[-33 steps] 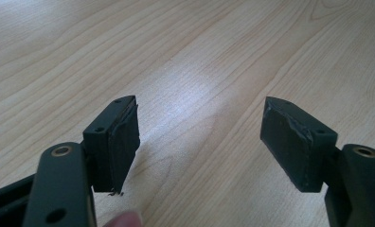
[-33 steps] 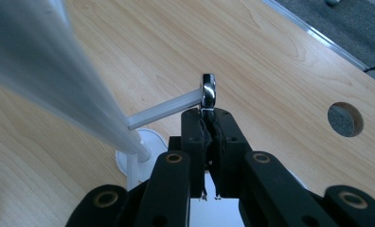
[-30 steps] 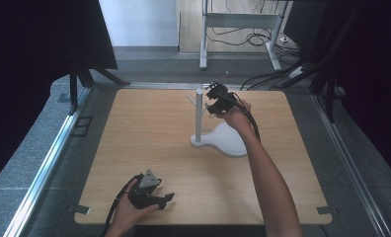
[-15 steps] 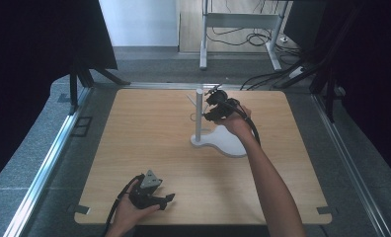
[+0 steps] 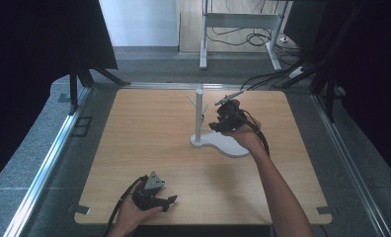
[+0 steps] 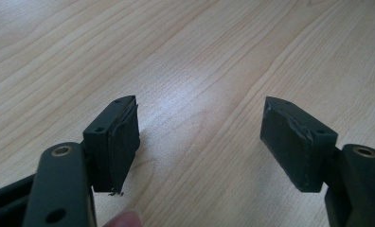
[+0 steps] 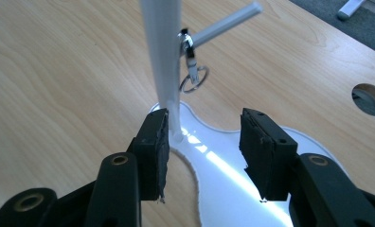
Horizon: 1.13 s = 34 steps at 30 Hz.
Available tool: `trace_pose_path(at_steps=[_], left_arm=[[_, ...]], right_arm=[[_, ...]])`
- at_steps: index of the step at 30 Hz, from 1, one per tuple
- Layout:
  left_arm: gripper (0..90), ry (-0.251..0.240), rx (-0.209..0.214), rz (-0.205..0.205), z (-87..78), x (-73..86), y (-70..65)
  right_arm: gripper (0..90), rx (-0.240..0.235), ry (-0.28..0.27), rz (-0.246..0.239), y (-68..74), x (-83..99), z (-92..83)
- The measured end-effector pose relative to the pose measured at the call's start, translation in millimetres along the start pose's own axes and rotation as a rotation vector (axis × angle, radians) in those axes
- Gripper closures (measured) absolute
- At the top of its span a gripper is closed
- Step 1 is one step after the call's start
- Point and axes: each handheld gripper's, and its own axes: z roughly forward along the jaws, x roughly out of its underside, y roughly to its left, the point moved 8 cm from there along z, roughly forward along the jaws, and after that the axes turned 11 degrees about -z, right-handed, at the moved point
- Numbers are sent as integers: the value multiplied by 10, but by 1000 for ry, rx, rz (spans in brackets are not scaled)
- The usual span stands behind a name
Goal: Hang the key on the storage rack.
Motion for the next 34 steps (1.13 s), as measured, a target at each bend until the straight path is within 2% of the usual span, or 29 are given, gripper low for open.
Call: trace_pose_path(at_steps=[8, 9, 12, 15, 16, 18, 24, 30, 32, 34], left_arm=[[296, -11, -6, -6, -26, -16, 10], [296, -10, -9, -7, -26, -14, 15], [296, -9, -14, -5, -24, -12, 27], [296, -11, -20, -5, -36, -14, 32], [296, -11, -20, -5, -36, -14, 32], [296, -11, -24, -6, -37, -14, 43], [296, -8, -39, -1, -37, -14, 58], [296, 2, -54, -4, -17, -2, 74], [296, 3, -55, -3, -12, -2, 70], [296, 4, -54, 1, -9, -5, 63]], right_arm=[[522, -14, -68, 17, 92, 265, -164], [520, -18, -91, 27, 147, 362, -206], [518, -24, -111, 32, 202, 448, -234], [514, -30, -143, 38, 336, 663, -297], [514, -30, -143, 38, 336, 663, -297], [512, -26, -152, 42, 387, 772, -330], [510, -31, -167, 89, 482, 1181, -366], [509, -32, -174, 116, 488, 1332, -343], [505, -23, -159, 100, 496, 1370, -331], [507, -35, -164, 95, 534, 1411, -328]])
